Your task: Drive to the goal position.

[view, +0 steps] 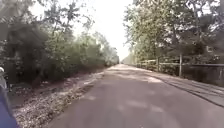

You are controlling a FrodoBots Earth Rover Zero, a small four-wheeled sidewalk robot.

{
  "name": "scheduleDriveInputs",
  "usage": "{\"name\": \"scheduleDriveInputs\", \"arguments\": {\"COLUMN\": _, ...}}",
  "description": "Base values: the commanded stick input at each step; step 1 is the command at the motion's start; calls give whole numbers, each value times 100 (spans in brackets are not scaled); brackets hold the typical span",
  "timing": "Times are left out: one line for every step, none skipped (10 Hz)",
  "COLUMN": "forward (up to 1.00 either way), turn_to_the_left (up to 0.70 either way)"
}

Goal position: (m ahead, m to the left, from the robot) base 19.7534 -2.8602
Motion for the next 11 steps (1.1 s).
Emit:
{"name": "scheduleDriveInputs", "arguments": {"forward": 70, "turn_to_the_left": 0}}
{"name": "scheduleDriveInputs", "arguments": {"forward": 70, "turn_to_the_left": 0}}
{"name": "scheduleDriveInputs", "arguments": {"forward": 70, "turn_to_the_left": 0}}
{"name": "scheduleDriveInputs", "arguments": {"forward": 70, "turn_to_the_left": -10}}
{"name": "scheduleDriveInputs", "arguments": {"forward": 70, "turn_to_the_left": -15}}
{"name": "scheduleDriveInputs", "arguments": {"forward": 70, "turn_to_the_left": -9}}
{"name": "scheduleDriveInputs", "arguments": {"forward": 70, "turn_to_the_left": -4}}
{"name": "scheduleDriveInputs", "arguments": {"forward": 70, "turn_to_the_left": 0}}
{"name": "scheduleDriveInputs", "arguments": {"forward": 70, "turn_to_the_left": 0}}
{"name": "scheduleDriveInputs", "arguments": {"forward": 70, "turn_to_the_left": 0}}
{"name": "scheduleDriveInputs", "arguments": {"forward": 70, "turn_to_the_left": 0}}
